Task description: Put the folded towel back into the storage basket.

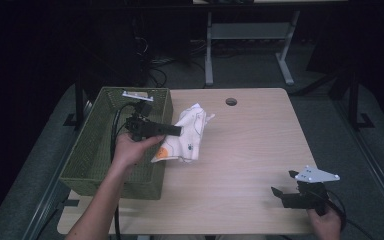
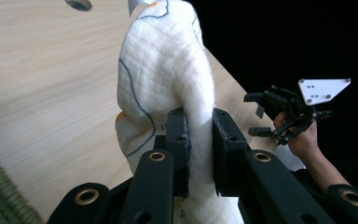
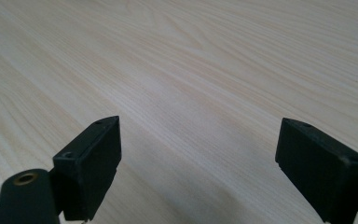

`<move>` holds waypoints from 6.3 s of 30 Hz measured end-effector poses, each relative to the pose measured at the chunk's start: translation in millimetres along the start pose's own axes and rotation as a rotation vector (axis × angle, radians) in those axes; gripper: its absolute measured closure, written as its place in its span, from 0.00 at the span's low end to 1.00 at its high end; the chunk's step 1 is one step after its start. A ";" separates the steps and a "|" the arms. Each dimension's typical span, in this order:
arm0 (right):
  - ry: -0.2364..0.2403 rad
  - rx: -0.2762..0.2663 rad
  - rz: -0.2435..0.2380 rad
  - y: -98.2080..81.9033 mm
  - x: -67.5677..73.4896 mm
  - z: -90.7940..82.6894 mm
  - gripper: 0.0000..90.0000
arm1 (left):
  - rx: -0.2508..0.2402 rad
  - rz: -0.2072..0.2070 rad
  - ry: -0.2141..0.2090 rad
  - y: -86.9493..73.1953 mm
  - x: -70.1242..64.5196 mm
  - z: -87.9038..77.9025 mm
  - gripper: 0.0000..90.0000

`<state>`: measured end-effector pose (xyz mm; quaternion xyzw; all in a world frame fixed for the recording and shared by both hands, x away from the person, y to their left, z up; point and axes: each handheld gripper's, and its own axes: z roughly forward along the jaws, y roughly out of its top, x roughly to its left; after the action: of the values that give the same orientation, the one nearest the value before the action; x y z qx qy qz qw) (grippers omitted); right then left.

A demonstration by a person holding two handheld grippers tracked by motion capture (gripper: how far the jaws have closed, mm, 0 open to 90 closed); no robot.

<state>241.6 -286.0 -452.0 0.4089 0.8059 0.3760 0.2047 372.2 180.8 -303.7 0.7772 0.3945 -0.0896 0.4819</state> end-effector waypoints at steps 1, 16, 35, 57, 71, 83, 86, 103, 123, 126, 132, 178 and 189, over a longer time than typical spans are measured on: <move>0.000 0.000 0.000 0.0 0.0 0.0 0.15 | 0.000 0.000 0.000 0.0 0.0 0.0 0.89; -0.006 0.004 0.010 -0.7 -0.8 1.4 0.15 | -0.028 0.002 0.042 0.0 13.3 -45.7 0.91; 0.000 0.019 0.008 -0.1 0.4 4.8 0.15 | -0.043 -0.069 0.142 -26.2 54.1 -97.4 0.91; -0.007 0.026 0.008 -1.6 -0.4 3.1 0.15 | 0.078 -0.104 0.237 -45.5 94.9 -94.4 0.91; -0.019 0.010 0.012 -2.2 -4.1 -2.6 0.15 | 0.257 -0.036 0.496 -42.8 114.8 -75.8 0.64; -0.005 0.022 -0.001 -1.2 -0.4 0.7 0.15 | 0.363 -0.035 0.462 -53.5 116.9 -53.2 0.68; -0.005 0.023 -0.004 -1.5 -0.9 1.1 0.15 | 0.416 -0.048 0.453 -56.5 119.6 -40.9 0.68; -0.008 0.012 0.008 -3.5 -5.5 -3.5 0.15 | 0.626 -0.053 0.522 -69.3 129.2 4.2 0.65; -0.008 0.013 0.007 -3.7 -6.5 -3.3 0.15 | 0.658 0.024 0.524 -63.4 116.1 8.3 0.98; -0.006 0.014 0.004 -3.3 -5.5 -2.3 0.15 | 0.643 0.020 0.479 -61.9 111.2 5.9 0.98; -0.002 0.018 -0.002 -2.6 -3.1 -0.9 0.15 | 0.645 0.004 0.437 -61.8 109.4 6.7 0.87; 0.014 0.016 -0.003 1.4 -0.6 3.9 0.15 | 0.339 -0.073 0.533 -54.4 106.9 -45.6 0.65; 0.010 0.016 -0.003 1.6 0.1 3.2 0.15 | 0.164 -0.069 0.410 -55.5 87.5 -60.3 0.59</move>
<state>244.4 -283.9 -452.7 0.4073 0.8106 0.3712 0.1981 377.7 288.8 -355.5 0.8018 0.5022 0.0220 0.3233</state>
